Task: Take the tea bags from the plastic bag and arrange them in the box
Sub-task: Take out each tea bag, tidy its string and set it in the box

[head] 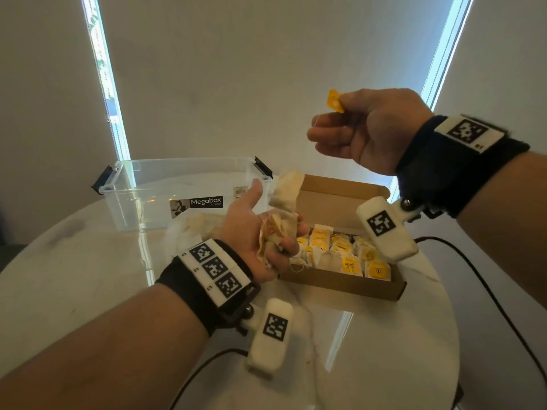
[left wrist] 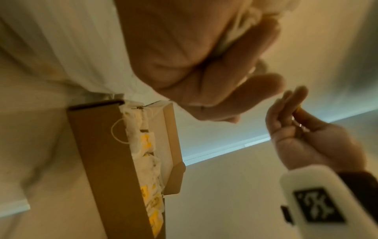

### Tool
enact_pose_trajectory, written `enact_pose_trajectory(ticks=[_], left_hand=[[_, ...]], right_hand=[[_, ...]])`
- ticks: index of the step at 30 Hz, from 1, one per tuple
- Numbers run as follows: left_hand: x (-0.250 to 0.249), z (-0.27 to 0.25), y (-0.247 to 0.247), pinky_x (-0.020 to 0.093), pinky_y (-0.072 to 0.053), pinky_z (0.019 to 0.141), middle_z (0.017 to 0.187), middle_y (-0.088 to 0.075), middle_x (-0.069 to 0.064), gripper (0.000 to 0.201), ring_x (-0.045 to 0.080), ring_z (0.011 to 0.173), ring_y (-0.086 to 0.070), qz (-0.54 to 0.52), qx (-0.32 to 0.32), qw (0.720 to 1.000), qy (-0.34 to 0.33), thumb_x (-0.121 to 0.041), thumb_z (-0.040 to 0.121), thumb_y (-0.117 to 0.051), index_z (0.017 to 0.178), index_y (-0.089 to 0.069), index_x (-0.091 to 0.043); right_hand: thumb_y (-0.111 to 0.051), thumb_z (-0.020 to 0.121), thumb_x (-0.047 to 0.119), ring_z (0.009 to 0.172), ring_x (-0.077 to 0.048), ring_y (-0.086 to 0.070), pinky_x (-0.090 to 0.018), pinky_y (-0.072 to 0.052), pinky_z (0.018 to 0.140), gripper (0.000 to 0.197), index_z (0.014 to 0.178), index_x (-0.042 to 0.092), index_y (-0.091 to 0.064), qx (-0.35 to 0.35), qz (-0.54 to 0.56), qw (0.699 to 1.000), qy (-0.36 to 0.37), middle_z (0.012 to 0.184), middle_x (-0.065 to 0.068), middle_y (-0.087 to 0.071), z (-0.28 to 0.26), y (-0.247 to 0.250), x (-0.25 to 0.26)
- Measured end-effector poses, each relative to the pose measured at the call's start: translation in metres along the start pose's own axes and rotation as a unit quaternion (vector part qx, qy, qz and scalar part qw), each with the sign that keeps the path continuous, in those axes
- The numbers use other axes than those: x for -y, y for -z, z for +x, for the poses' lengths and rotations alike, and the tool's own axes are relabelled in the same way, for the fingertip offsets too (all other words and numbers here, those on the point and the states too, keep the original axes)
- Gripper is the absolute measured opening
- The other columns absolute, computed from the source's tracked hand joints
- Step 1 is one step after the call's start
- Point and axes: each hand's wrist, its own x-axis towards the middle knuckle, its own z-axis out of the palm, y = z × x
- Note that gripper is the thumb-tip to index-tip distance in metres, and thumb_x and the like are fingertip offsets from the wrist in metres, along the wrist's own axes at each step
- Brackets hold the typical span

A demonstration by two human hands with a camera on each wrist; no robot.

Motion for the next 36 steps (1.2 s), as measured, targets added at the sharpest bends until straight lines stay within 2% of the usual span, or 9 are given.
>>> enact_pose_trajectory(ticks=[3, 6, 10, 12, 17, 21, 24, 31, 36], left_hand=[[0.001, 0.001, -0.004, 0.014, -0.033, 0.035, 0.081, -0.064, 0.008, 0.056, 0.015, 0.046, -0.055, 0.030, -0.027, 0.999, -0.011, -0.062, 0.091, -0.047, 0.088, -0.063, -0.009], [0.001, -0.004, -0.009, 0.013, -0.032, 0.033, 0.082, -0.066, 0.006, 0.022, 0.014, 0.045, -0.055, 0.025, -0.043, 0.998, -0.043, -0.032, 0.083, -0.058, 0.089, -0.063, -0.012], [0.000, -0.003, -0.007, 0.014, -0.029, 0.033, 0.074, -0.060, 0.002, 0.017, 0.010, 0.043, -0.044, 0.066, -0.100, 0.986, -0.116, -0.009, 0.082, -0.052, 0.097, -0.058, -0.013], [-0.001, -0.003, -0.005, 0.016, -0.028, 0.033, 0.073, -0.057, 0.000, 0.009, 0.008, 0.043, -0.040, 0.117, -0.127, 0.974, -0.147, -0.012, 0.088, -0.057, 0.096, -0.056, -0.014], [-0.001, -0.006, -0.004, 0.020, -0.033, 0.038, 0.068, -0.060, -0.003, 0.061, 0.008, 0.044, -0.041, 0.254, -0.118, 0.934, -0.222, -0.040, 0.061, -0.084, 0.114, -0.061, -0.024], [0.000, -0.004, -0.010, 0.019, -0.029, 0.035, 0.063, -0.052, -0.001, 0.021, 0.009, 0.041, -0.037, 0.251, -0.144, 0.933, -0.212, -0.033, 0.088, -0.071, 0.088, -0.065, -0.013], [-0.002, -0.006, -0.009, 0.018, -0.029, 0.034, 0.065, -0.053, -0.001, 0.015, 0.009, 0.043, -0.037, 0.210, -0.128, 0.951, -0.188, -0.027, 0.095, -0.062, 0.085, -0.061, -0.015], [-0.002, 0.002, -0.011, 0.019, -0.032, 0.035, 0.081, -0.053, 0.000, 0.017, 0.006, 0.044, -0.040, 0.155, -0.193, 0.950, -0.190, -0.031, 0.094, -0.063, 0.103, -0.062, -0.017], [-0.002, 0.006, -0.015, 0.018, -0.032, 0.034, 0.103, -0.062, 0.003, 0.027, 0.004, 0.043, -0.040, 0.113, -0.179, 0.959, -0.188, -0.032, 0.096, -0.061, 0.117, -0.060, -0.015]], right_hand=[[-0.043, 0.106, 0.019, 0.087, -0.029, -0.077, -0.037, -0.063, 0.067, 0.022, 0.107, 0.006, -0.060, 0.004, 0.018, 1.000, 0.013, 0.102, -0.017, -0.074, 0.001, -0.006, 0.010], [-0.041, 0.107, 0.020, 0.085, -0.028, -0.077, -0.035, -0.063, 0.063, 0.024, 0.109, 0.005, -0.060, 0.006, -0.007, 1.000, 0.013, 0.099, -0.015, -0.074, 0.000, -0.010, 0.014], [-0.037, 0.108, 0.020, 0.082, -0.027, -0.077, -0.033, -0.062, 0.062, 0.027, 0.107, 0.004, -0.059, 0.008, -0.038, 0.999, -0.001, 0.089, -0.013, -0.073, 0.000, -0.013, 0.010], [-0.037, 0.108, 0.019, 0.083, -0.028, -0.077, -0.034, -0.062, 0.065, 0.026, 0.107, 0.004, -0.058, 0.009, -0.035, 0.999, -0.006, 0.089, -0.013, -0.072, -0.001, -0.014, 0.008], [-0.036, 0.108, 0.018, 0.084, -0.029, -0.077, -0.035, -0.063, 0.067, 0.027, 0.109, 0.003, -0.058, 0.023, -0.009, 0.999, -0.025, 0.086, -0.014, -0.073, -0.002, -0.023, -0.001], [-0.034, 0.108, 0.017, 0.086, -0.030, -0.077, -0.040, -0.062, 0.078, 0.027, 0.108, 0.004, -0.057, 0.031, -0.002, 0.999, -0.042, 0.085, -0.013, -0.071, -0.003, -0.032, -0.008], [-0.036, 0.108, 0.017, 0.086, -0.028, -0.077, -0.041, -0.061, 0.084, 0.026, 0.102, 0.007, -0.059, 0.026, -0.033, 0.998, -0.040, 0.088, -0.011, -0.070, 0.000, -0.029, -0.012], [-0.065, 0.093, 0.018, 0.086, -0.023, -0.056, -0.036, -0.047, 0.072, 0.011, 0.098, 0.013, -0.073, -0.058, -0.151, 0.986, -0.045, 0.100, -0.006, -0.066, -0.004, -0.016, -0.033], [-0.067, 0.093, 0.016, 0.093, -0.023, -0.068, -0.034, -0.055, 0.073, 0.007, 0.090, 0.013, -0.073, -0.032, -0.218, 0.974, -0.062, 0.098, -0.006, -0.073, -0.010, -0.020, -0.053]])
